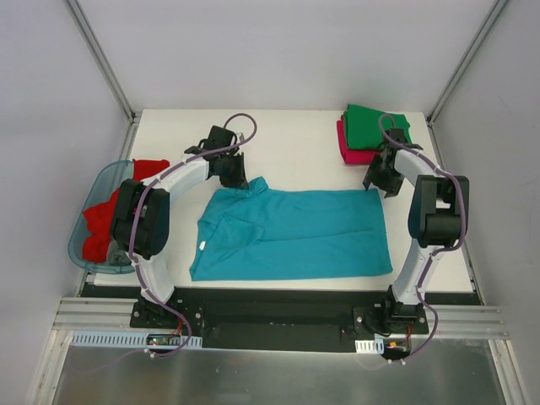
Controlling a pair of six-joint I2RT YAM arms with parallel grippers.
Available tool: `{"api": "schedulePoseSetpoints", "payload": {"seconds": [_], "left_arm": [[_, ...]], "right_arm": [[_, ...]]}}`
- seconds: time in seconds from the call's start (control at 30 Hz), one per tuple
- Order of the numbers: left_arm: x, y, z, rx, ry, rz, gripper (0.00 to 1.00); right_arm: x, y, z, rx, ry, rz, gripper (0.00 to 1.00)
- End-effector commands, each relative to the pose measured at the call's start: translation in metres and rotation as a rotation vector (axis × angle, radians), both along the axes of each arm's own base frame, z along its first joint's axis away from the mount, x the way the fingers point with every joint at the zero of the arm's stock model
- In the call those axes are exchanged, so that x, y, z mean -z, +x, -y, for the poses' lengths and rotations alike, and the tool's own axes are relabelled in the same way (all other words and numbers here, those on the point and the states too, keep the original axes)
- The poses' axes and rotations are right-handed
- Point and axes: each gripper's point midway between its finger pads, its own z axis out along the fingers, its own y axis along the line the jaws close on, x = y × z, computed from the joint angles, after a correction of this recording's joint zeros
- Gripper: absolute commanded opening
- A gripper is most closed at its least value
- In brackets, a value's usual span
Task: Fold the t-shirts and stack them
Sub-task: Grap the side of the flattened tshirt furthest away from the robot with both arms
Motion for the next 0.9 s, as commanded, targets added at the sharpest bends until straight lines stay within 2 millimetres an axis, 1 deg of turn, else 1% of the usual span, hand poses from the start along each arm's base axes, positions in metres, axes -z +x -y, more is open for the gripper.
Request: {"api": "schedulePoseSetpoints", "payload": {"seconds": [0.0,0.13,0.17,0.2,0.27,0.3,0.5,0.73,0.77,0.87], "left_arm": [[-0.011,-0.002,0.007,0.008,-0.037,0.029,0.0],[-0.009,-0.005,0.006,0.008,-0.038,0.022,0.0],[-0.008,-0.006,0.006,0.011,-0.037,0.02,0.0],[-0.008,-0.007,0.006,0.014,-0.038,0.018,0.0],[-0.006,-0.008,0.005,0.016,-0.033,0.014,0.0],[-0.005,-0.009,0.005,0.016,-0.033,0.013,0.0],[-0.002,-0.013,0.003,0.017,-0.027,0.005,0.0],[0.001,-0.019,-0.003,0.009,-0.007,0.005,0.0],[0.001,-0.02,-0.003,0.009,-0.007,0.003,0.0],[0.0,-0.02,-0.003,0.008,-0.011,0.004,0.0]], "right_arm": [[0.001,0.005,0.004,-0.021,-0.017,-0.023,0.63],[0.01,0.003,0.002,-0.028,-0.005,-0.053,0.55],[0.011,0.002,0.002,-0.029,-0.004,-0.058,0.51],[0.012,0.0,0.002,-0.028,-0.007,-0.064,0.5],[0.013,-0.001,0.002,-0.03,-0.01,-0.063,0.5],[0.013,-0.001,0.004,-0.031,-0.016,-0.06,0.52],[0.009,0.016,0.004,-0.045,-0.017,-0.025,0.53],[0.008,0.026,-0.002,-0.056,0.007,-0.001,0.5],[0.008,0.027,0.006,-0.037,0.013,0.002,0.49],[0.009,0.029,0.001,-0.054,0.046,0.01,0.47]]}}
